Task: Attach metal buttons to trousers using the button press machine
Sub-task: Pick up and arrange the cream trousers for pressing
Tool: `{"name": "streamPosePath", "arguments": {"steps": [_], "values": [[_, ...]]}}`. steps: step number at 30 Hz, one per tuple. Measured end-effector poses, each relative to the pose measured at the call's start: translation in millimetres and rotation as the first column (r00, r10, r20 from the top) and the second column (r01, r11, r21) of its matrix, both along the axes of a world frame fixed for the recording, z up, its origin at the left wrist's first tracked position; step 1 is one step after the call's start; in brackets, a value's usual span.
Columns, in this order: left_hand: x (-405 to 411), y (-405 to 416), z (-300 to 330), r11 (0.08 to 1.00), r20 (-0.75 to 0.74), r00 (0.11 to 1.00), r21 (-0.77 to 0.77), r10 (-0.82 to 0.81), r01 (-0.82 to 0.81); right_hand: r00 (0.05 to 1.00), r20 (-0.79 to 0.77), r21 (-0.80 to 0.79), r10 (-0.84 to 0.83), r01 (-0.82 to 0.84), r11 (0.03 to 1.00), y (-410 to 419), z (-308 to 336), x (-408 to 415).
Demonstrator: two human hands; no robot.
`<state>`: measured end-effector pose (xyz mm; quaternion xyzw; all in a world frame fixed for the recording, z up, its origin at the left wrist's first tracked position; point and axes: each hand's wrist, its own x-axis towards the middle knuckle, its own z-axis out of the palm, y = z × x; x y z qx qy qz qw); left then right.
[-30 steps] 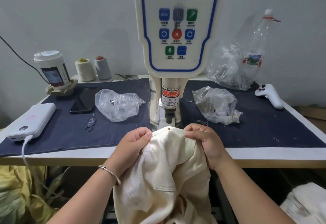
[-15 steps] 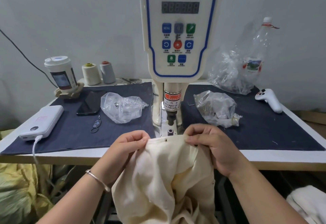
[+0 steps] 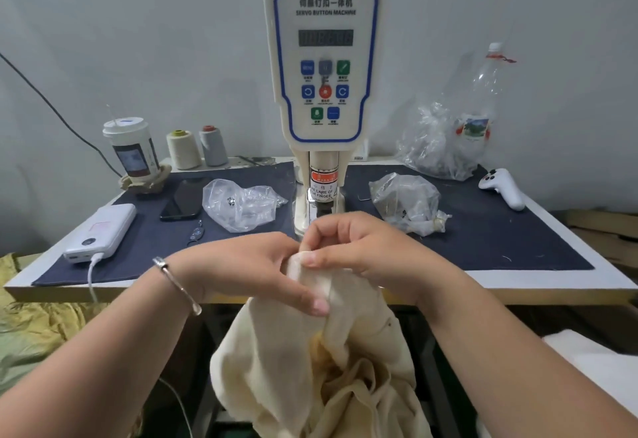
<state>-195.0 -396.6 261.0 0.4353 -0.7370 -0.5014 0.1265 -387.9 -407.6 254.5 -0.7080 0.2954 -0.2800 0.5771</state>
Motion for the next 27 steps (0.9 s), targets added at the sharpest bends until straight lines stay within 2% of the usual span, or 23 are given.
{"name": "streamPosePath", "arguments": {"steps": [3,6,8,10,11,13,15,18,21,22,24,27], "values": [[6,4,3,1.0,-0.014,1.0,-0.024,0.002,-0.002,0.998,0.038,-0.104,-0.053,0.057,0.993,2,-5,-14],[30,12,6,0.998,-0.166,0.986,0.049,-0.034,0.043,0.996,-0.069,-0.034,0.055,-0.058,0.998,3,-21,-49],[48,17,8,0.994,-0.283,0.958,0.072,-0.054,0.077,0.933,-0.331,0.015,0.143,-0.146,0.989,6,-39,-61],[66,20,12,0.992,-0.354,0.934,0.091,-0.054,0.092,0.778,-0.621,-0.052,0.099,-0.167,0.985,7,-62,-64],[74,22,15,0.988,-0.371,0.926,0.108,-0.066,0.113,0.738,-0.673,-0.082,0.053,-0.146,0.986,6,-71,-64],[90,23,19,0.973,-0.384,0.919,0.164,-0.09,0.164,0.788,-0.616,-0.068,-0.024,-0.023,0.997,6,-82,-65],[109,22,19,0.968,-0.303,0.952,0.222,-0.045,0.116,0.868,-0.49,-0.005,-0.078,0.087,0.996,7,-79,-71],[123,27,20,0.958,-0.121,0.992,0.286,0.024,0.012,0.939,-0.335,-0.012,-0.077,0.078,0.997,12,-56,-75],[106,33,21,0.983,0.029,0.995,0.154,0.099,-0.103,0.987,-0.149,-0.009,-0.051,0.05,0.999,23,-25,-65],[92,36,21,0.992,0.062,0.992,0.062,0.108,-0.112,0.992,-0.117,-0.034,-0.046,0.042,0.999,27,-17,-60],[56,41,19,0.989,0.12,0.989,-0.128,0.085,-0.07,0.994,-0.103,-0.111,-0.026,0.015,0.994,33,-6,-48],[12,40,2,0.971,0.092,0.994,-0.238,0.052,-0.029,0.994,-0.096,-0.194,-0.051,0.031,0.98,42,0,-36]]}}
